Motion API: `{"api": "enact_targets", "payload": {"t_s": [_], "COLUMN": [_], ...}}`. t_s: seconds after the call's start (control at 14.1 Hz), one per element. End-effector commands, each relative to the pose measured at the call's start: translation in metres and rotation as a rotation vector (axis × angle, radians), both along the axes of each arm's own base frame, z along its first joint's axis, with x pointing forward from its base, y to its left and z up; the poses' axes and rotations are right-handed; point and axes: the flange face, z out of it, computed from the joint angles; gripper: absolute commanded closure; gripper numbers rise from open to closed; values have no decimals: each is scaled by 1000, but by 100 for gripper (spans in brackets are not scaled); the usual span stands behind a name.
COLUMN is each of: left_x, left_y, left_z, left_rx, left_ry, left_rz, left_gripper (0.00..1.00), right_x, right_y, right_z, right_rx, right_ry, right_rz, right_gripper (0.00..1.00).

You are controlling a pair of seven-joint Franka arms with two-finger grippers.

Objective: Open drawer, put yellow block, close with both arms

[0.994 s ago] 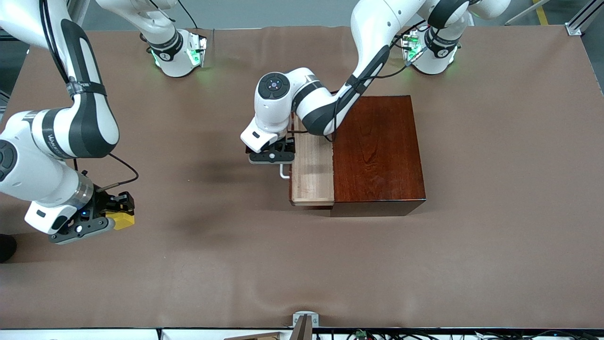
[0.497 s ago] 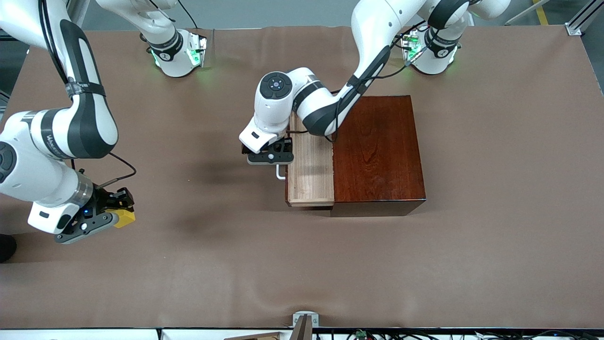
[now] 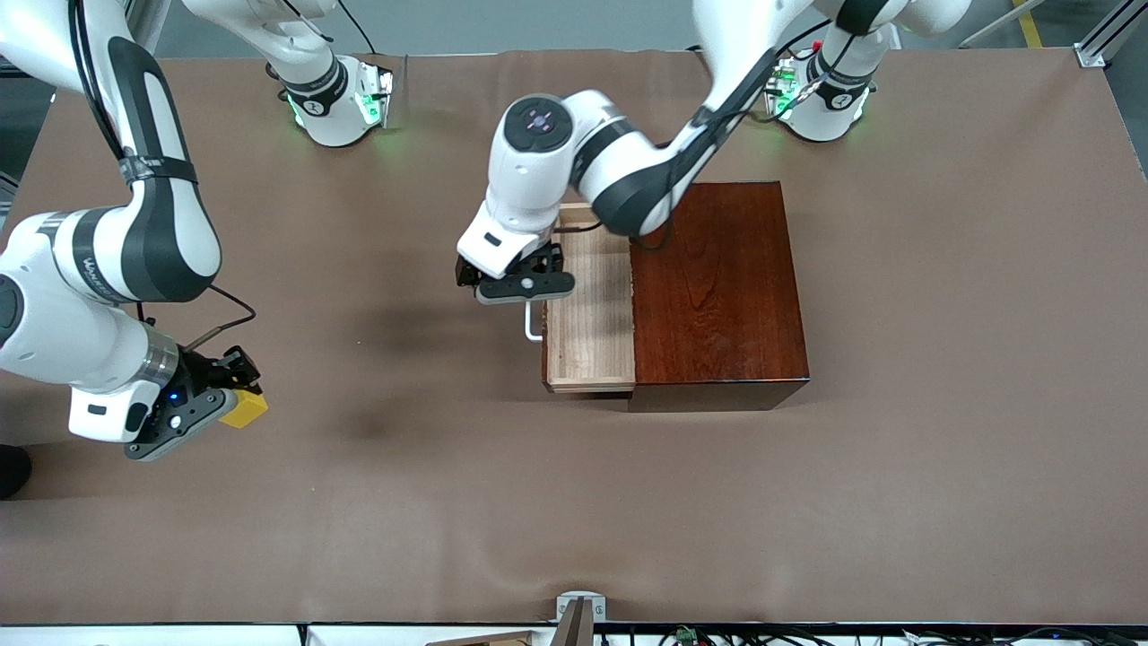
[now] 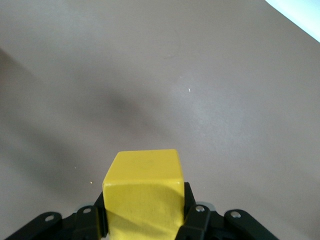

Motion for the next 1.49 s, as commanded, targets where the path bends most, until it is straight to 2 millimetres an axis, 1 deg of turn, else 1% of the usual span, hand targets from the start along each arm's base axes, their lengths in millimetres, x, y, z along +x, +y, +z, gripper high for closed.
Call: {"api": "enact_targets", "payload": {"t_s": [0.0,0.07,0.21,0.28,0.35,0.43,0.5,0.57,0.64,0.78,0.85,0.92,0.99,1.06,1.14,1.21,1.28,1.35,1.42], "left_x": [26,34,43,51,61,66,67,63,57,44,41,39,37,38,40,41,43,45,46], "left_y": [77,106,167,204,244,279,319,350,372,405,427,445,465,479,490,498,510,524,529], "left_z": [72,96,119,125,136,142,146,148,149,144,142,138,136,134,134,135,136,137,139], "left_rx": [21,32,115,151,160,166,174,180,190,210,211,211,214,216,217,220,221,222,224], "left_ry": [45,54,111,148,154,149,144,146,149,156,138,114,101,94,87,76,59,40,28], "left_rz": [88,118,128,138,159,129,111,119,135,161,157,106,48,5,-41,-91,-141,-185,-219], "left_gripper": [0,0,0,0,0,0,0,0,0,0,0,0,0,0,0,0,0,0,0], "right_x": [-4,-4,-7,-12,-17,-22,-25,-29,-30,-37,-44,-51,-56,-59,-58,-64,-78,-88,-95], "right_y": [4,10,46,64,86,107,126,141,156,195,225,254,274,295,312,334,360,378,389], "right_z": [2,2,3,2,4,8,10,11,13,30,38,39,35,31,25,20,21,21,15], "right_rx": [24,25,25,28,32,40,48,55,61,60,54,50,50,54,54,43,21,-6,-39], "right_ry": [2,-1,-4,16,30,25,17,11,1,-38,-57,-64,-65,-68,-70,-70,-75,-79,-74], "right_rz": [106,163,290,337,399,472,540,597,645,760,826,876,905,936,963,999,1041,1078,1099], "right_gripper": [100,100,100,100,100,100,100,100,100,100,100,100,100,100,100,100,100,100,100]}}
